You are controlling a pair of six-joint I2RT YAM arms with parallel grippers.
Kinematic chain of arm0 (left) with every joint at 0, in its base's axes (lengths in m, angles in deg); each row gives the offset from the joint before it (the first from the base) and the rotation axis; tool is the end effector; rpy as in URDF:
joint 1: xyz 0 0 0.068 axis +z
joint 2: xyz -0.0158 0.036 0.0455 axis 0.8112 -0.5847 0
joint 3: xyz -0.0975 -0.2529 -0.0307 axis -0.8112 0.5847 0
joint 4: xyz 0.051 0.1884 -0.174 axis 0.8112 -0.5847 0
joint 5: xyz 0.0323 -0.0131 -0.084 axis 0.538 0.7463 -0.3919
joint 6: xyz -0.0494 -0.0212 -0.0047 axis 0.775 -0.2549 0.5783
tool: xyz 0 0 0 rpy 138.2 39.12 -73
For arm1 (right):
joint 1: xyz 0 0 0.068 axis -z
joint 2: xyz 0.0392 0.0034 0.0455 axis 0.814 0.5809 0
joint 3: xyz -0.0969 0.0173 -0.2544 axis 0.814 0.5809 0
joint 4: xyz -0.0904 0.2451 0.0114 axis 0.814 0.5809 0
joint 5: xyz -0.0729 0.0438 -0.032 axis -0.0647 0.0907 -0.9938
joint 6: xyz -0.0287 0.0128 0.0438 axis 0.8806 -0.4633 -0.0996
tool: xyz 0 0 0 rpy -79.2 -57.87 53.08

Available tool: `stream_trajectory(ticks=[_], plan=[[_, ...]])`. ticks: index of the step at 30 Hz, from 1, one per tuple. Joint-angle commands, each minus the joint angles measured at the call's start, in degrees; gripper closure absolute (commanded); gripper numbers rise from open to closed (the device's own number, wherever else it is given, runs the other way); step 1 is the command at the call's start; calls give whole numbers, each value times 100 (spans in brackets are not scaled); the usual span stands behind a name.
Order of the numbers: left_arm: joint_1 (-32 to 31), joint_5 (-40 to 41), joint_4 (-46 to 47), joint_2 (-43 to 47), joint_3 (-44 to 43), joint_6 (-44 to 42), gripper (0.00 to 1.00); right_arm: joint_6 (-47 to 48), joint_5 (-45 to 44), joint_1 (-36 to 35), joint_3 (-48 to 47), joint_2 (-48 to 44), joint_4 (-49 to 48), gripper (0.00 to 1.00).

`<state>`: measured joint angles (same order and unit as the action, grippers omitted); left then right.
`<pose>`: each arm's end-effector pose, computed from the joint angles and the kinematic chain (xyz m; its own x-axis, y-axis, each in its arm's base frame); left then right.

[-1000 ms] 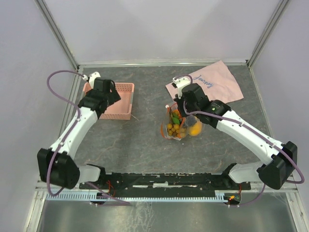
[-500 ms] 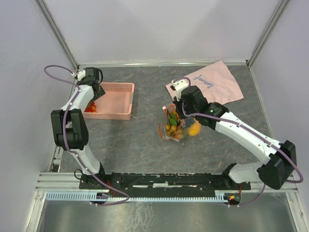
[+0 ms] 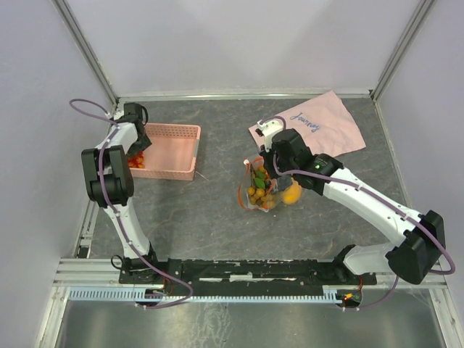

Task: Place the food in the zip-top bag and seal the zipper
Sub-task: Pick up the fake fruit from the bin.

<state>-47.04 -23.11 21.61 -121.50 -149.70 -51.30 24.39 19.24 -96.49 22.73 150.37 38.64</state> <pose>0.4160 0.0692 0.1918 -0.6315 -0.4985 -0.5938 -0.6989 0.6977 0.1575 0.2207 0.1925 0.3209 -0.5555 -0.2649 -0.7882 -0.4986 0.8647 0.0608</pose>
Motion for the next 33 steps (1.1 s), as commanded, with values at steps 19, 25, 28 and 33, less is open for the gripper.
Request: stream_trajectory(ticks=[19,25,28,33], plan=[[-129,-1969,331,-283,-304,-541,31,135,-38,-8,-44,112,-259,98],[-14,-1216,612,161,141,261,28,147,-38,-2,-49,100,-243,98],[99,-1434,1060,345,430,495,28,154,-38,-2,-36,103,-236,98],[212,-1856,1541,546,593,675,27,169,-29,-5,-32,134,-223,98]])
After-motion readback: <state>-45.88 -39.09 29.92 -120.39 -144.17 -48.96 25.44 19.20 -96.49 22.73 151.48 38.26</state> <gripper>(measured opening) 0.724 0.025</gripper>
